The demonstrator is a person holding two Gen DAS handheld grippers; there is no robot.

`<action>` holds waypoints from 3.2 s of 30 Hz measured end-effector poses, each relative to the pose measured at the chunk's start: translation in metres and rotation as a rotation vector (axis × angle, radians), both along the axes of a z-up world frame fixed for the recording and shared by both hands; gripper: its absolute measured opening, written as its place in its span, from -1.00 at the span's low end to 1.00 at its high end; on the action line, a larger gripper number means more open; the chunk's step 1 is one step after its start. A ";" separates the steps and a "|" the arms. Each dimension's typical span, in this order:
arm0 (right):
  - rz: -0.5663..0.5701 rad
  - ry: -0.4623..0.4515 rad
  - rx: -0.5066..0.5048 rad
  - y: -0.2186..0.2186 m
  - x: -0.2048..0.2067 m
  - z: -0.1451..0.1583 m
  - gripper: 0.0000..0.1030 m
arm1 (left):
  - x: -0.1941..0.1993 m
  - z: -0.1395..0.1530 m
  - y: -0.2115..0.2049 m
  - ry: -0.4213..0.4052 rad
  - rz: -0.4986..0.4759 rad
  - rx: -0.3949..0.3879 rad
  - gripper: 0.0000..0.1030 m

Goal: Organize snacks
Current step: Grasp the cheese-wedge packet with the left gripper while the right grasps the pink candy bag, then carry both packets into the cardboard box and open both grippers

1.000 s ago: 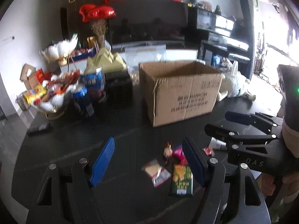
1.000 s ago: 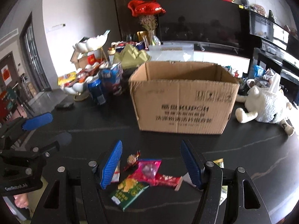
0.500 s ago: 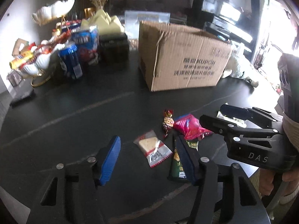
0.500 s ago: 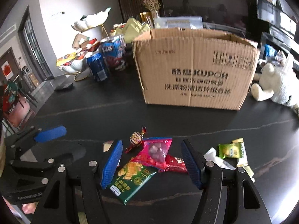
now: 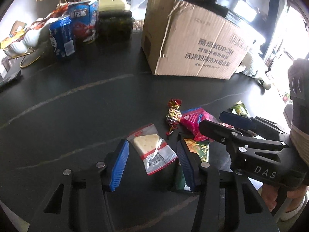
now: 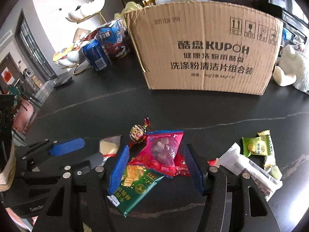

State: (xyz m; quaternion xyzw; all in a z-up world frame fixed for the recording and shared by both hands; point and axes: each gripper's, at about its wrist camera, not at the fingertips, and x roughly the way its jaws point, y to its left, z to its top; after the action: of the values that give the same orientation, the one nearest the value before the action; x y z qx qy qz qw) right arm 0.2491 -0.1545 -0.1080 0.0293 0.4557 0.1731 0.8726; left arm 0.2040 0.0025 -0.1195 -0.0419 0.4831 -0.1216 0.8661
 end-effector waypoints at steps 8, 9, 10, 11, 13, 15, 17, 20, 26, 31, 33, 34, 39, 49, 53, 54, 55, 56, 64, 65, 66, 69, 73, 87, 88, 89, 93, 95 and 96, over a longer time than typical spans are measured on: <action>-0.012 0.027 0.013 -0.008 0.008 -0.011 0.04 | 0.011 -0.014 -0.010 0.015 0.027 0.054 -0.03; -0.008 0.031 0.018 -0.007 0.009 -0.011 0.04 | 0.012 -0.015 -0.011 0.016 0.033 0.064 -0.03; -0.005 0.032 0.017 -0.007 0.010 -0.012 0.04 | 0.013 -0.018 -0.013 0.020 0.036 0.070 -0.03; 0.001 0.032 0.013 -0.006 0.011 -0.012 0.04 | 0.014 -0.019 -0.014 0.023 0.039 0.072 -0.03; 0.014 0.043 0.015 -0.003 0.013 -0.014 0.04 | 0.014 -0.023 -0.017 0.027 0.042 0.088 -0.04; 0.022 0.048 0.013 -0.001 0.015 -0.015 0.04 | 0.014 -0.023 -0.019 0.018 0.045 0.109 -0.09; 0.025 0.052 0.008 0.002 0.018 -0.016 0.04 | 0.014 -0.024 -0.017 0.019 0.048 0.102 -0.13; 0.023 0.058 0.010 0.004 0.022 -0.018 0.04 | 0.014 -0.024 -0.014 0.019 0.053 0.092 -0.25; 0.028 0.050 -0.003 0.012 0.023 -0.019 -0.15 | 0.013 -0.023 -0.006 0.022 0.057 0.046 -0.31; 0.025 0.034 -0.015 0.014 0.019 -0.017 -0.22 | 0.011 -0.017 -0.003 0.008 0.058 0.028 -0.33; 0.013 0.028 -0.008 0.012 0.016 -0.016 -0.23 | 0.009 -0.012 -0.002 -0.001 0.059 0.020 -0.33; 0.007 0.024 -0.005 0.011 0.015 -0.015 -0.23 | 0.008 -0.010 -0.002 -0.006 0.058 0.016 -0.33; -0.012 -0.016 0.003 0.005 0.004 -0.002 -0.23 | 0.002 0.007 -0.003 -0.045 0.045 0.007 -0.33; -0.043 -0.103 0.023 -0.006 -0.016 0.032 -0.23 | -0.014 0.055 -0.010 -0.164 0.013 0.021 -0.33; -0.059 -0.156 0.037 -0.012 -0.022 0.053 -0.23 | -0.015 0.074 -0.013 -0.214 0.000 0.027 -0.33; -0.062 -0.165 0.039 -0.013 -0.021 0.057 -0.23 | -0.015 0.081 -0.014 -0.230 -0.005 0.029 -0.33; -0.067 -0.180 0.041 -0.015 -0.021 0.063 -0.23 | -0.014 0.088 -0.015 -0.248 -0.008 0.026 -0.33; -0.076 -0.197 0.042 -0.018 -0.022 0.069 -0.23 | -0.013 0.092 -0.015 -0.258 -0.011 0.022 -0.33; -0.131 -0.304 0.045 -0.038 -0.016 0.111 -0.23 | -0.002 0.136 -0.028 -0.350 -0.050 0.019 -0.33; -0.137 -0.317 0.047 -0.040 -0.014 0.117 -0.23 | 0.000 0.140 -0.030 -0.360 -0.053 0.021 -0.33; -0.141 -0.325 0.047 -0.043 -0.012 0.121 -0.23 | 0.002 0.146 -0.033 -0.373 -0.061 0.023 -0.33; -0.157 -0.359 0.044 -0.049 -0.007 0.135 -0.23 | 0.008 0.158 -0.037 -0.399 -0.070 0.025 -0.33; -0.168 -0.395 0.043 -0.056 0.000 0.155 -0.23 | 0.020 0.178 -0.045 -0.432 -0.079 0.019 -0.33; -0.164 -0.430 0.019 -0.070 0.043 0.181 -0.23 | 0.072 0.202 -0.067 -0.453 -0.122 0.027 -0.33; -0.163 -0.428 0.020 -0.071 0.046 0.181 -0.23 | 0.078 0.202 -0.070 -0.447 -0.129 0.025 -0.33; -0.158 -0.423 0.017 -0.071 0.052 0.180 -0.23 | 0.084 0.200 -0.071 -0.441 -0.132 0.025 -0.33; -0.155 -0.405 0.014 -0.077 0.071 0.175 -0.22 | 0.106 0.193 -0.078 -0.414 -0.144 0.030 -0.33; -0.163 -0.398 0.010 -0.079 0.082 0.171 -0.22 | 0.116 0.190 -0.080 -0.402 -0.146 0.030 -0.33; -0.168 -0.396 0.009 -0.081 0.086 0.171 -0.22 | 0.124 0.187 -0.082 -0.394 -0.147 0.030 -0.33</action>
State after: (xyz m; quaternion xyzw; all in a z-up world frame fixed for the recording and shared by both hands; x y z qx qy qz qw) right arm 0.3353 -0.2350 0.0628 0.0367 0.2706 0.1042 0.9563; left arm 0.3275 -0.0796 0.0675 0.0311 0.3079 -0.1832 0.9331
